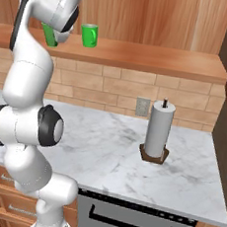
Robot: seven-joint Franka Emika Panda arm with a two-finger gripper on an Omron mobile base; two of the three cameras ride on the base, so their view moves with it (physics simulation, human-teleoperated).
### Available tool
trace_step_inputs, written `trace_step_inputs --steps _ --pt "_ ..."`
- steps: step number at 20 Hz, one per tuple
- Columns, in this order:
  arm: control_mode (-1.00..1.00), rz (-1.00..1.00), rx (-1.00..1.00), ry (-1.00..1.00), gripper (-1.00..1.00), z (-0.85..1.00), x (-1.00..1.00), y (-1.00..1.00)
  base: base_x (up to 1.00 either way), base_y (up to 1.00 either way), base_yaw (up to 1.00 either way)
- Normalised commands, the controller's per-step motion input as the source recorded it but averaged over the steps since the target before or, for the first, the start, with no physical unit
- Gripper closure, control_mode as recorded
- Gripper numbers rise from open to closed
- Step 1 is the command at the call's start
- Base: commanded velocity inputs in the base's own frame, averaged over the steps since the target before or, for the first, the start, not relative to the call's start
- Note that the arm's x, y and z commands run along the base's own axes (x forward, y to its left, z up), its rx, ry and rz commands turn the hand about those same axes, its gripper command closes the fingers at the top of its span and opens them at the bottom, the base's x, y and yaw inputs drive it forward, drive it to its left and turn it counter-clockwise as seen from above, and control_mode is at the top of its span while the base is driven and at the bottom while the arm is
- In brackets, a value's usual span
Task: There is a tray on the dining counter. Grab the cup, mug, and pitcher and place them on the tray. The pitcher may be placed next to the tray if it cannot fit the tray.
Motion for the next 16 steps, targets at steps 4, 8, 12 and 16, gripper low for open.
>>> trace_step_inputs --steps 4,8,12,16 --pt "-1.0 0.0 0.0 0.0 -1.0 -0.08 0.0 0.06 0.0 0.0 0.0" --pt "-1.0 0.0 0.0 0.0 -1.0 -0.15 0.01 0.12 0.0 0.0 0.0" --pt "-1.0 0.0 0.0 0.0 -1.0 -0.18 0.02 0.02 0.0 0.0 0.0" --pt "-1.0 0.0 0.0 0.0 -1.0 -0.16 0.03 0.01 0.0 0.0 0.0"
